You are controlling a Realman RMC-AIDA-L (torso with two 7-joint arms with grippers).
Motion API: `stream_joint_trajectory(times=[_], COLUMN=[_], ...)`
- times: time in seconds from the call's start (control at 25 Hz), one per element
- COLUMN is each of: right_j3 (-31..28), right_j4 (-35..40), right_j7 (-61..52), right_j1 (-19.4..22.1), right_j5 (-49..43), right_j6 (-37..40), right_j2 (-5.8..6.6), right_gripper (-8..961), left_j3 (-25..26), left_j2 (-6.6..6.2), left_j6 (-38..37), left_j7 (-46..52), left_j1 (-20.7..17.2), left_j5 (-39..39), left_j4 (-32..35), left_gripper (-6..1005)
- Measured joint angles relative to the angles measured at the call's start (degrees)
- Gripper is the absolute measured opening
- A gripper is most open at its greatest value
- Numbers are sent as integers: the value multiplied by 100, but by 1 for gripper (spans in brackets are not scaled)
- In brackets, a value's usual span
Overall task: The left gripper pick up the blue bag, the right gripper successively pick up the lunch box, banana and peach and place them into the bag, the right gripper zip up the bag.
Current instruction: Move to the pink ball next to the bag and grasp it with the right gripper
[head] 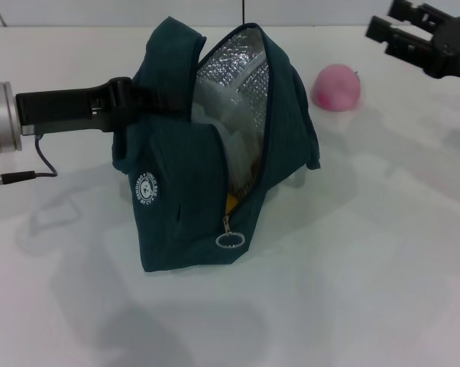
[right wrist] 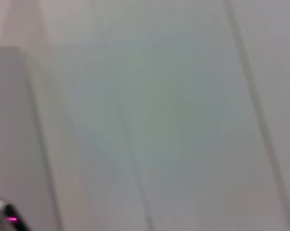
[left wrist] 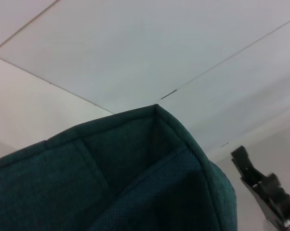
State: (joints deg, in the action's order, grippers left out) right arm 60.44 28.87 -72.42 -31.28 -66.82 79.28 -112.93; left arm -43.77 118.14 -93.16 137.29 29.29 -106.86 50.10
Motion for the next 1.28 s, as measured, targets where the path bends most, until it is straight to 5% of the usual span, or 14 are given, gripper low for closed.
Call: stream_joint_trajectory(times=[0.28,0.68,1.28], right_j3=[23,47,171], right_j4=[-55,-180,-1356], right_j7=[-20,208,481], right_j1=[-33,-503,-1548], right_j5=[-270,-907,-928], right_j6=[-1184,-2829,-3847], right_j2=[39,-216,-295], right_gripper=[729,726,722], left_j3=[0,0,0], left_j2=[-2,10,38], left_j6=[0,0,1], left_j7=[0,4,-10], left_j1=[-3,10,107], left_j5=[4,9,9], left_j4=[0,0,-96], left_gripper=[26,26,26])
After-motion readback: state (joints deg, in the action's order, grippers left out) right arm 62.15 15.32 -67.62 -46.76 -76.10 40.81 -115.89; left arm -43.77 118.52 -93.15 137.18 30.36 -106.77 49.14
